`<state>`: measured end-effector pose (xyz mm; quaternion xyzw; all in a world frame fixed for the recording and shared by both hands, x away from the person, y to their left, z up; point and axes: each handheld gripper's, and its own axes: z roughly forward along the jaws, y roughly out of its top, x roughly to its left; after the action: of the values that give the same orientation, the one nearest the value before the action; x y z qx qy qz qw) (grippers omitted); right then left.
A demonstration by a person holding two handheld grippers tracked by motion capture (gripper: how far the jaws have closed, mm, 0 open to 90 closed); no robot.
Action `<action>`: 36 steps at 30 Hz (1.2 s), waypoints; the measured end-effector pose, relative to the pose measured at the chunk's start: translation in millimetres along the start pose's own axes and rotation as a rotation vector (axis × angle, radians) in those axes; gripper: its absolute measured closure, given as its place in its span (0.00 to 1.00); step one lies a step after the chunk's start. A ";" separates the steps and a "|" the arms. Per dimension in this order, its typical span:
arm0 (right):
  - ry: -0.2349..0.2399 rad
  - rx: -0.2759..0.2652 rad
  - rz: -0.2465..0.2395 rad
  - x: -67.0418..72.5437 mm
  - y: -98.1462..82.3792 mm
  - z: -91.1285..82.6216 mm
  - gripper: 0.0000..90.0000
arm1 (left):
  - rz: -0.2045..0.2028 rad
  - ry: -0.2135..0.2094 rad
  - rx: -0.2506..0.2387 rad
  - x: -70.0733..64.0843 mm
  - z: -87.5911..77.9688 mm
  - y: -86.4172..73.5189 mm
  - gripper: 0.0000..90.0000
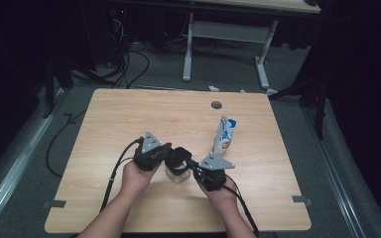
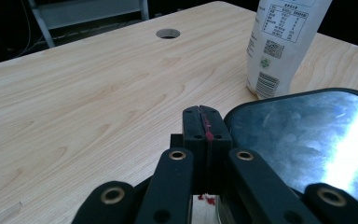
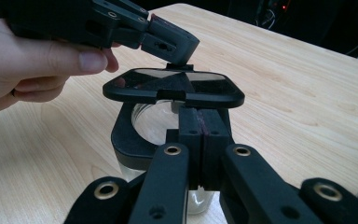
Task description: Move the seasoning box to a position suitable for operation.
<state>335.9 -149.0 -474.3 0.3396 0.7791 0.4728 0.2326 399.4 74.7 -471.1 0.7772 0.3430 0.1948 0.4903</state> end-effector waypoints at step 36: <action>0.018 -0.016 -0.011 5.6 -1.8 0.5 0.98 | -0.049 -0.111 -0.045 -34.5 -41.8 -36.4 0.98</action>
<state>332.0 -145.1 -476.4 0.3291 0.7794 0.4805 0.2310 336.5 86.4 -484.0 0.7671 0.3296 0.1471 0.5303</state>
